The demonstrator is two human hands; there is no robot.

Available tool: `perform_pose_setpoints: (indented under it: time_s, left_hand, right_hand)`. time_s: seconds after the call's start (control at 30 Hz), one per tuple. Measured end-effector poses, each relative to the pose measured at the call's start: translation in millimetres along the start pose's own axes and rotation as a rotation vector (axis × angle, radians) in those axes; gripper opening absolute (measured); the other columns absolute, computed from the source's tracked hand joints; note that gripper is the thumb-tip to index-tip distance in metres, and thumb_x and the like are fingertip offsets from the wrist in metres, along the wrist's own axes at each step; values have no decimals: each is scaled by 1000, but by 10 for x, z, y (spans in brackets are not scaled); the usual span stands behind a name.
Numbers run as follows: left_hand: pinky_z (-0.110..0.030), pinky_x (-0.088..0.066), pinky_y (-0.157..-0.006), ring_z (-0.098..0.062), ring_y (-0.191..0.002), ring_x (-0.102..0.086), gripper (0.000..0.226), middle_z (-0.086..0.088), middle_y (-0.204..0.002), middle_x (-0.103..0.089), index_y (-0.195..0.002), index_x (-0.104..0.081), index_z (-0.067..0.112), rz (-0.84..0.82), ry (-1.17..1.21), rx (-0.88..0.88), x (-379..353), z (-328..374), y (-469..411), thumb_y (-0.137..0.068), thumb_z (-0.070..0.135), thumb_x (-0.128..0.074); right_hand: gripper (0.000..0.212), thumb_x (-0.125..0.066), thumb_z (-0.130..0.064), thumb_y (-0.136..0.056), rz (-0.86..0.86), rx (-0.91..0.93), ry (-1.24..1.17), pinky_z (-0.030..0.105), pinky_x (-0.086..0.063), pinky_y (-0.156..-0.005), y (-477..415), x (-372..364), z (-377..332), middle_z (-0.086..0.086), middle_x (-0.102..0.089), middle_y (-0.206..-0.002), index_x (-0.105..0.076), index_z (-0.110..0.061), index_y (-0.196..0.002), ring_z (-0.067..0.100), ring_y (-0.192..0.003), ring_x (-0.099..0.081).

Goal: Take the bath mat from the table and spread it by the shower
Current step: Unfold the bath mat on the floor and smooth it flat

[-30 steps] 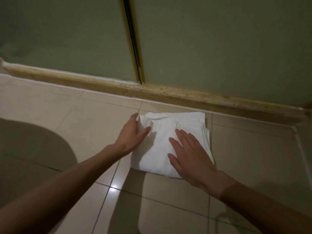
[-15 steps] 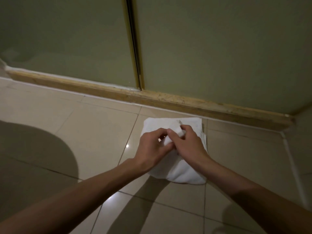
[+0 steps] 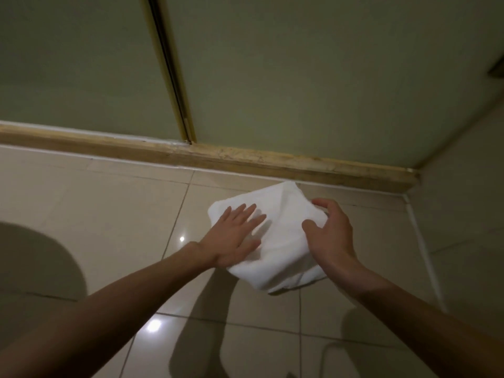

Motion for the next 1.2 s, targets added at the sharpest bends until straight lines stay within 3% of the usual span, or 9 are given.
perform_pose_setpoints:
  time_s: [0.03, 0.1, 0.2, 0.4, 0.5, 0.73, 0.8, 1.0, 1.2]
  left_hand:
    - [-41, 13, -116, -24, -148, 10, 63, -3, -162, 5, -154, -5, 32, -63, -88, -26, -85, -5, -42, -99, 56, -22]
    - [-46, 18, -114, -27, -146, 19, 67, -4, -161, 14, -153, 8, 33, -124, -206, -44, -222, 23, -118, -96, 62, -10]
    - [-51, 17, -114, -32, -145, 20, 70, -10, -160, 18, -152, 12, 30, -148, -345, 32, -342, 68, -159, -93, 65, -4]
    - [-53, 17, -114, -36, -144, 22, 75, -20, -156, 24, -150, 19, 24, -121, -338, 220, -394, 22, -121, -93, 65, -5]
    - [-55, 14, -114, -36, -143, 24, 76, -20, -156, 25, -149, 21, 24, -93, -307, 322, -388, -90, -43, -92, 66, -5]
    - [-54, 15, -114, -35, -144, 23, 76, -19, -156, 26, -150, 19, 25, -29, -209, 557, -260, -505, 297, -91, 66, -5]
    - [-54, 15, -115, -35, -144, 22, 75, -20, -156, 25, -150, 19, 24, -18, -190, 623, -216, -620, 401, -92, 65, -6]
    - [-54, 14, -115, -36, -144, 21, 78, -21, -156, 24, -150, 18, 22, 37, -148, 772, -193, -784, 577, -92, 66, -7]
    - [-58, 11, -114, -39, -145, 16, 81, -24, -157, 17, -151, 13, 17, 105, -174, 753, -248, -780, 549, -89, 66, -5]
  right_hand:
    - [41, -60, -9, -85, 19, 12, 15, 19, -42, -65, 1, 65, 20, -7, -50, -105, -50, -25, -122, 14, -93, -51]
    - [42, -60, -9, -84, 57, 29, 38, 25, -46, -70, -1, 200, 75, -8, -51, -103, -50, -26, -121, 14, -92, -52]
    - [45, -60, -8, -82, 101, 63, 64, 17, -41, -60, -6, 329, 146, -6, -52, -103, -51, -25, -123, 11, -87, -52]
    - [47, -61, -10, -84, 104, 114, 83, 21, -46, -62, -15, 332, 174, -5, -51, -106, -47, -26, -126, 13, -90, -54]
    - [46, -60, -10, -85, 86, 143, 89, 30, -54, -69, -28, 253, 115, -4, -53, -107, -47, -24, -126, 15, -91, -56]
    - [51, -56, -4, -82, -10, 220, 50, 38, -54, -78, -92, -110, -27, -2, -57, -110, -47, -26, -127, 18, -97, -56]
    - [52, -55, -3, -82, -34, 230, 22, 37, -54, -78, -86, -229, -44, -5, -56, -109, -46, -27, -127, 16, -97, -56]
    - [58, -54, -2, -84, -16, 164, -5, 14, -41, -61, -49, -384, 113, -8, -50, -107, -40, -28, -134, 10, -91, -51]
    - [67, -53, 3, -83, -81, 87, 72, 26, -44, -78, 69, -319, 370, 1, -53, -121, -31, -21, -141, 17, -100, -51]
Point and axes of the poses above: each hand's wrist, its own y-axis away from the middle knuckle, its own x-axis out of the back of the hand, z = x × y, the point moved 3 cm from there along -y, towards the middle knuckle
